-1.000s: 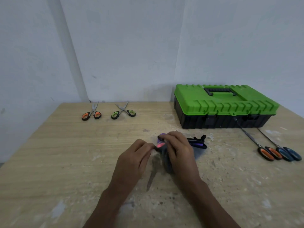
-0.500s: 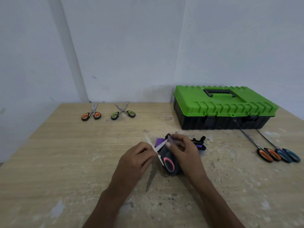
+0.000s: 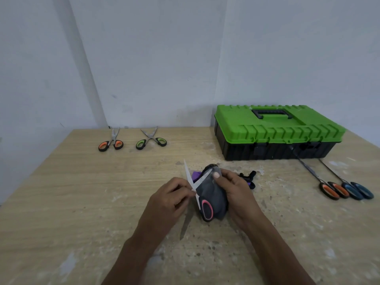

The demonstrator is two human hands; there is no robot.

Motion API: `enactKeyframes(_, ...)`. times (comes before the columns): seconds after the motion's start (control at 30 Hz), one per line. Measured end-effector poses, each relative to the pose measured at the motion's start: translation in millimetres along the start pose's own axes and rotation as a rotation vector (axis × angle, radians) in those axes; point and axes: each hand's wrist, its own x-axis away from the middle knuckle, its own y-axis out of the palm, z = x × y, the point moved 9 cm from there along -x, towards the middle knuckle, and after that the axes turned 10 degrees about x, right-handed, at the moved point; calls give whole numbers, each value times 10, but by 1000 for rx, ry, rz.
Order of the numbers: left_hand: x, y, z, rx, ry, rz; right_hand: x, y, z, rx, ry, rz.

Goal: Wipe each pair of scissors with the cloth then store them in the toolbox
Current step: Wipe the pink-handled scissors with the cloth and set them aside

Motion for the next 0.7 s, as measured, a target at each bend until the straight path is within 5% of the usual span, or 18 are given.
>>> enactKeyframes(0.2, -23, -33, -35, 121, -85, 60, -5, 8, 44, -104, 45, 11)
enactKeyframes(0.43, 176, 74, -486, 607, -711, 95, 20, 27, 17, -183, 72, 12)
enactKeyframes(0.7, 214, 158, -540, 818, -859, 75, 33, -207, -18, -301, 16, 241)
